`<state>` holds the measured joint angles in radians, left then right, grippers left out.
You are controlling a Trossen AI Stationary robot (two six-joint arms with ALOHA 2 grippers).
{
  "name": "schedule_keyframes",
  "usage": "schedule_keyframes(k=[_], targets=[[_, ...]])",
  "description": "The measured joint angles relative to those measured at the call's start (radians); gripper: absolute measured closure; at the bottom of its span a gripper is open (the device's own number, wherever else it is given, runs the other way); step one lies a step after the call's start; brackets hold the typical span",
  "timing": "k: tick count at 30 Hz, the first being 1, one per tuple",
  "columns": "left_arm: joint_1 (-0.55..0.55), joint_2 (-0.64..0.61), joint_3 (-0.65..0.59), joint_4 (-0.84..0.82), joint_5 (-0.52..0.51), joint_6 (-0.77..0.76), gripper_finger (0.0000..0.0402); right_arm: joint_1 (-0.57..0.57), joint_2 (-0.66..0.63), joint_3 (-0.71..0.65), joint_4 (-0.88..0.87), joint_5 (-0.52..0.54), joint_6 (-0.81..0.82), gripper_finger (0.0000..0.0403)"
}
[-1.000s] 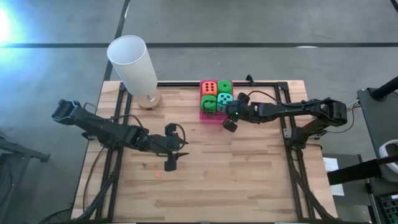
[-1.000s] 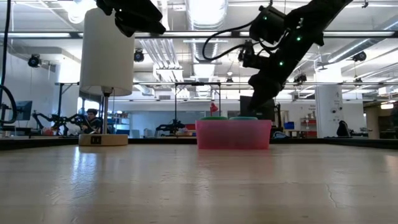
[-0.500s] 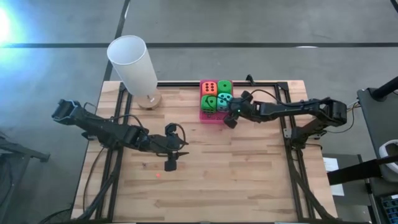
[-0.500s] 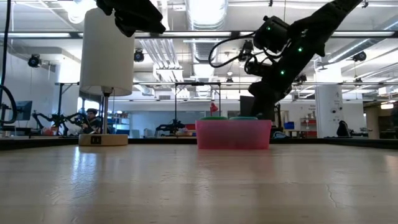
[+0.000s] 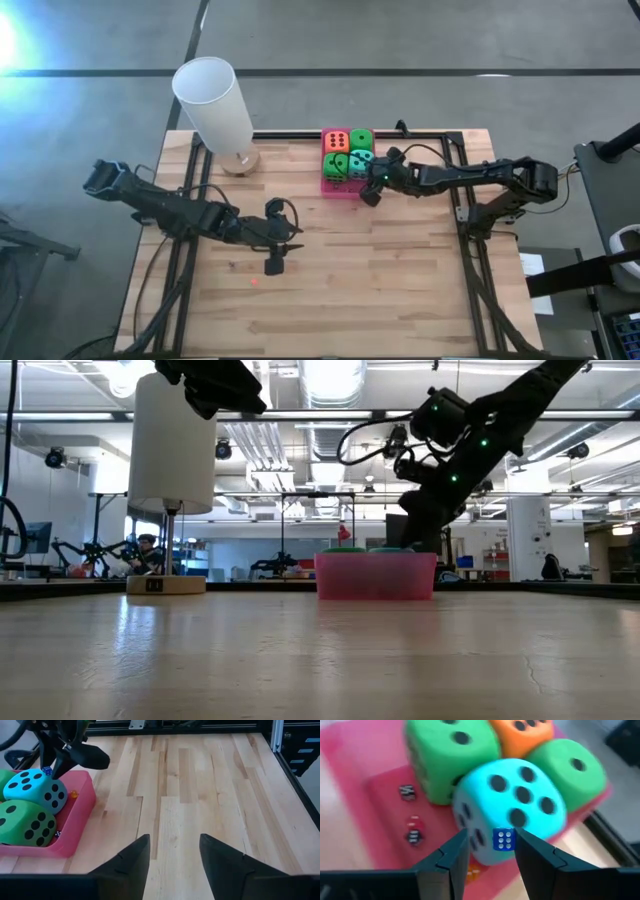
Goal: Pick & Place Dice
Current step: Put the small blue dice into the red container, then put the small orange dice into the red container
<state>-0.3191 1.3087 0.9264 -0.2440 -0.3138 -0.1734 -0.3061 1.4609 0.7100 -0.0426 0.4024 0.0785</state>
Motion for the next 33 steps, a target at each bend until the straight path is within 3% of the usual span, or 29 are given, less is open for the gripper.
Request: schedule_keyframes(k=[17,26,33], targets=[[0.0,0.0,0.0,0.0,0.0,0.0,0.0195,-0.01,0.044,0.0,0.048,-0.037,-0.059,0.0248],[0.0,0.0,0.0,-0.014,0.0,0.0,0.0184,0.004,-0.074,0.004,0.013,-0.041,-0.047,0.0264],[-0.001,0.0,0.0,-0.108,0.0,-0.08,0.0179,0.115,-0.221,0.004,-0.033,-0.041,-0.059,0.0275]])
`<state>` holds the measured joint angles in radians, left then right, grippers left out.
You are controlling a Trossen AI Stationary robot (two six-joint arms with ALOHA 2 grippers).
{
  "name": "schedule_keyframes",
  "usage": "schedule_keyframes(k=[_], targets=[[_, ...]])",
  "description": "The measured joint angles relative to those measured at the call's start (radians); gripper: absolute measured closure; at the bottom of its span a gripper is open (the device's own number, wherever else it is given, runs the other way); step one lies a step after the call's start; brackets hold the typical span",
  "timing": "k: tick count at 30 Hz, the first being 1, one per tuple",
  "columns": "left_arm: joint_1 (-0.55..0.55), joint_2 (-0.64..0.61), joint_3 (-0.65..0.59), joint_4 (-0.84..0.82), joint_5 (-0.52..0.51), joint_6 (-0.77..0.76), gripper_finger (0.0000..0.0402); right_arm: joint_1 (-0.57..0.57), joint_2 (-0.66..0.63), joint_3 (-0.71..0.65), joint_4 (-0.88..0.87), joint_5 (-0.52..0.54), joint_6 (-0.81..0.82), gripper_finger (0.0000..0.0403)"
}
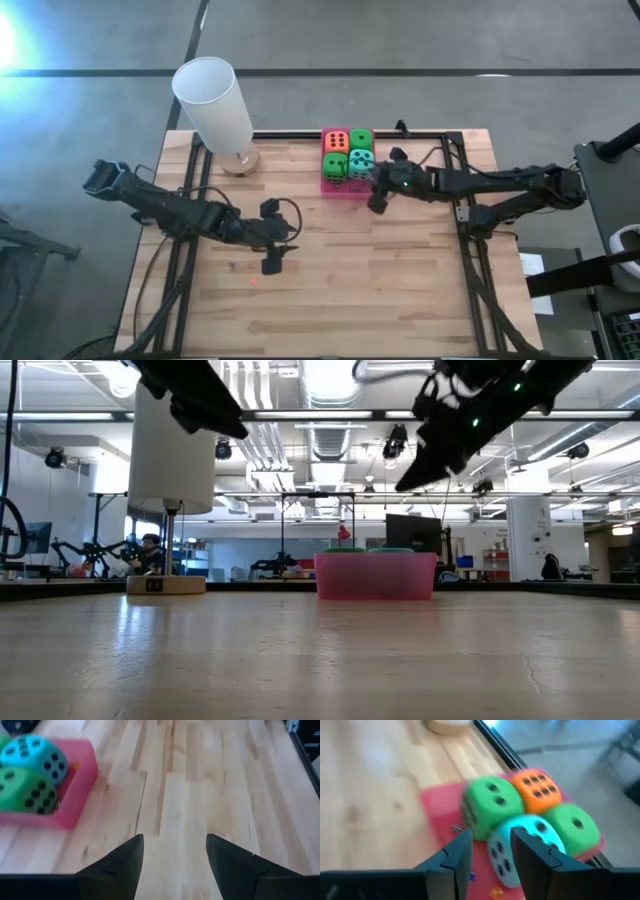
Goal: Pick & Place Dice
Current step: Put the small orange dice into the red container
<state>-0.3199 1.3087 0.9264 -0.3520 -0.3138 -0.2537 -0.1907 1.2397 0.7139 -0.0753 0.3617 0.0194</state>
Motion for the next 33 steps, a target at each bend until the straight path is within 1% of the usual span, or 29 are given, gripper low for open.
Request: schedule_keyframes(k=[6,13,15,17,21,23,29,33], targets=[[-0.031,0.0,-0.014,-0.098,0.0,-0.141,0.0175,0.133,-0.068,0.0,-0.003,-0.007,-0.069,0.028],[-0.137,0.022,-0.017,-0.227,0.001,-0.436,0.0169,0.227,-0.106,0.0,-0.003,-0.008,-0.11,0.0281],[-0.179,0.031,-0.017,-0.245,0.001,-0.525,0.0167,0.239,-0.11,0.0,-0.003,-0.008,-0.113,0.0282],[-0.219,0.044,-0.017,-0.249,0.001,-0.599,0.0164,0.246,-0.11,0.0,-0.003,-0.035,-0.135,0.0282],[-0.285,0.077,-0.017,-0.252,0.006,-0.738,0.016,0.245,-0.107,0.0,-0.001,-0.178,-0.155,0.028],[-0.305,0.101,-0.017,-0.254,0.015,-0.802,0.0157,0.246,-0.107,0.0,0.002,-0.21,-0.155,0.0281],[-0.312,0.194,-0.017,-0.259,0.099,-0.94,0.015,0.245,-0.107,0.0,0.004,-0.211,-0.154,0.0287],[-0.311,0.246,-0.016,-0.303,0.166,-1.023,0.0145,0.245,-0.107,0.0,0.004,-0.213,-0.154,0.0283]])
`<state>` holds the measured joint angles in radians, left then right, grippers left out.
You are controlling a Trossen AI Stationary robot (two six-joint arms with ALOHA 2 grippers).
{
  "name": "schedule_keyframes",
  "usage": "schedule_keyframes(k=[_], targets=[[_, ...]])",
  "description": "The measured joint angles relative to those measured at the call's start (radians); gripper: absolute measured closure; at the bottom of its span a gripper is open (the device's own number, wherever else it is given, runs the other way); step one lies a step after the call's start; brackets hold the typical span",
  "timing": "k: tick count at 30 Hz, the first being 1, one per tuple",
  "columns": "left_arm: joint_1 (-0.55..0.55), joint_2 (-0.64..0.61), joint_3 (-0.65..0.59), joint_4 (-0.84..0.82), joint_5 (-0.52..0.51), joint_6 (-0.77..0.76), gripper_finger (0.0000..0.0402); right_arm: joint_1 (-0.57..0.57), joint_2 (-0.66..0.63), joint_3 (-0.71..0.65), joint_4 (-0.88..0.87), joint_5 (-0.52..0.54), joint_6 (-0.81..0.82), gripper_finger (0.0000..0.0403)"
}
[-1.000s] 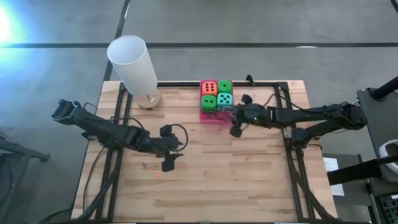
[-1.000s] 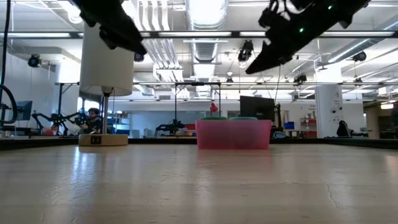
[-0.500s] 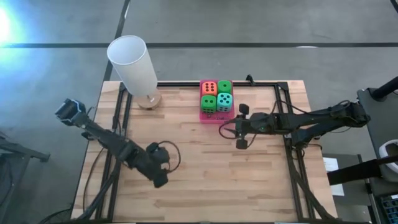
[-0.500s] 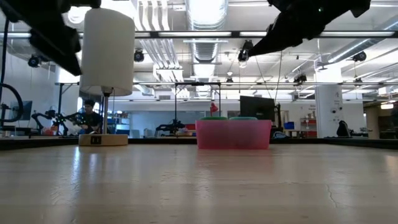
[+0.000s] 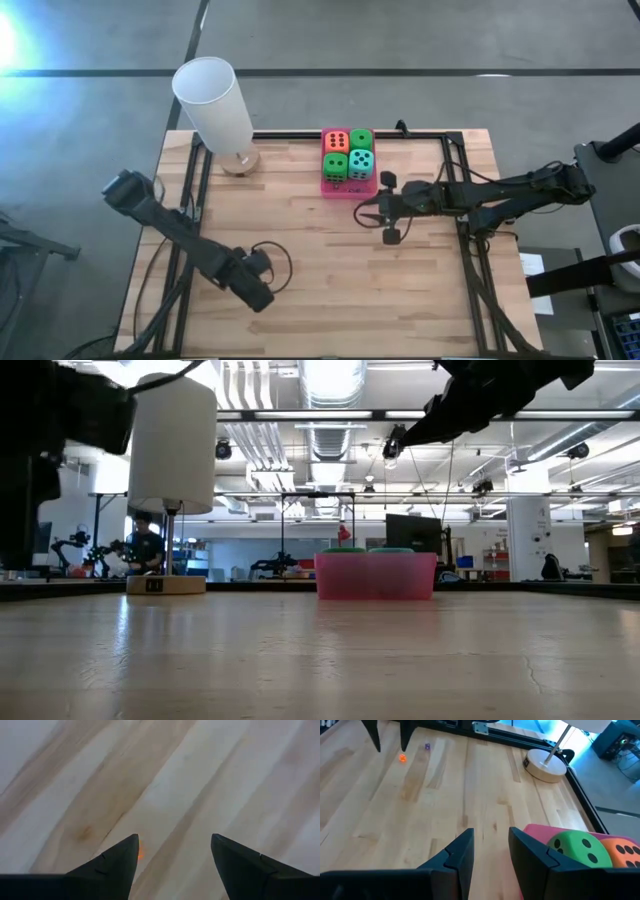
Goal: Pick & Place Dice
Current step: Put the small orange dice into the red container
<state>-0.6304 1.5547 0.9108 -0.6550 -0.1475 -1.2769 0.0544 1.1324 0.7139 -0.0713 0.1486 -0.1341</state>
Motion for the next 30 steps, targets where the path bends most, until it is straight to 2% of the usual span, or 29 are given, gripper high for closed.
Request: schedule_keyframes(k=[6,14,22,26,30], targets=[[0.0,0.047,0.0,-0.086,0.035,-0.082,0.0139,0.0,0.0,0.0,0.001,0.0,0.0,0.028],[0.001,0.092,0.0,-0.072,0.081,-0.079,0.0131,0.0,0.0,0.0,0.001,0.0,0.0,0.0289],[0.002,0.111,-0.001,-0.071,0.081,-0.058,0.0127,0.0,0.0,0.0,0.002,0.0,0.0,0.0285],[0.002,0.111,-0.001,-0.074,0.081,-0.063,0.0152,0.0,0.0,0.0,0.002,0.0,0.0,0.029],[0.003,0.111,-0.002,-0.079,0.08,-0.066,0.0203,0.0,0.0,0.0,0.002,0.0,0.002,0.0291]])
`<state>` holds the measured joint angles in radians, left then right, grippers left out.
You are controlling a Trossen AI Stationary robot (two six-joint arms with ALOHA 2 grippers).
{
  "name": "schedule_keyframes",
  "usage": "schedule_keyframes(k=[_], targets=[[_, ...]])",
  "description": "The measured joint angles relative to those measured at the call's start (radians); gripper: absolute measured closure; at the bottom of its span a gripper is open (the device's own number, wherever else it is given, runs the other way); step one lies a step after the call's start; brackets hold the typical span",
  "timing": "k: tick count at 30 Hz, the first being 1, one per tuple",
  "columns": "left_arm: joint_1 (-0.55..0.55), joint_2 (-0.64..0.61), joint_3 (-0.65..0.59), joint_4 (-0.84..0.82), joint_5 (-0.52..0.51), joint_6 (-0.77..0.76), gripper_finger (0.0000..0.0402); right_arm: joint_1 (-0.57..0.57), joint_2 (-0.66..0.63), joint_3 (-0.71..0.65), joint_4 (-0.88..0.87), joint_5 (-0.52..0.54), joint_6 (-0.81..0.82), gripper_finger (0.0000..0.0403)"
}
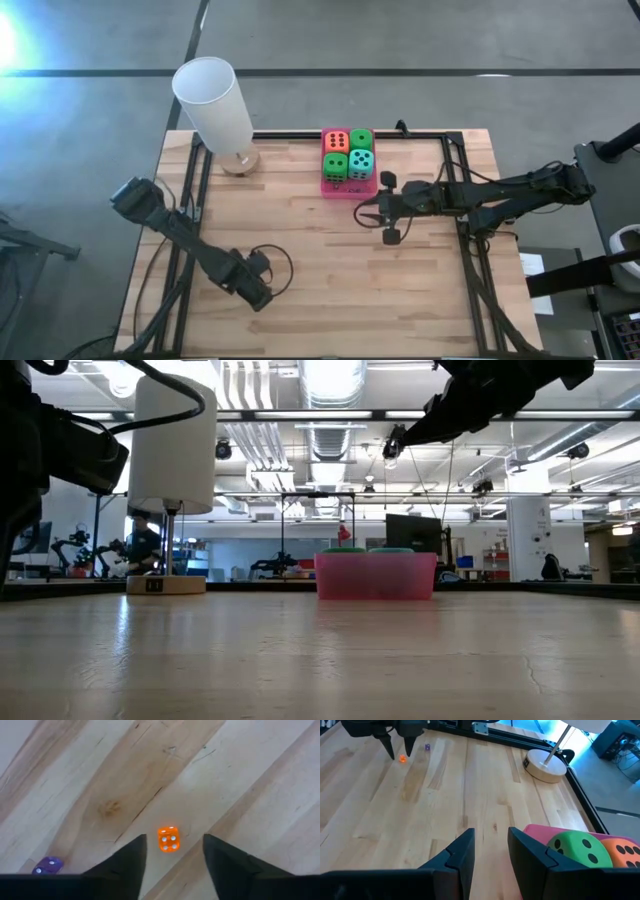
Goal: Pick & Place Dice
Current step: Put the small orange dice into the red container
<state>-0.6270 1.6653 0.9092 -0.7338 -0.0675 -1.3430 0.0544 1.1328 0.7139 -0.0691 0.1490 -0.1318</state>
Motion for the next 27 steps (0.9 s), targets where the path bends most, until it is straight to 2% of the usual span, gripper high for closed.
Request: schedule_keyframes(k=[6,10,19,27], targets=[[0.0,0.0,0.0,0.0,-0.003,0.0,0.0292,0.0,0.0,0.0,0.0,0.0,0.0,0.0284],[0.0,0.0,0.0,0.001,-0.003,0.0,0.0327,0.0,0.001,0.0,0.0,0.0,0.0,0.0286],[0.0,-0.001,-0.001,0.007,-0.003,0.003,0.033,0.0,0.001,0.0,-0.001,0.0,-0.002,0.0291],[0.0,-0.001,-0.001,0.012,-0.003,0.003,0.0307,0.0,0.001,0.0,-0.001,0.001,0.0,0.0284]])
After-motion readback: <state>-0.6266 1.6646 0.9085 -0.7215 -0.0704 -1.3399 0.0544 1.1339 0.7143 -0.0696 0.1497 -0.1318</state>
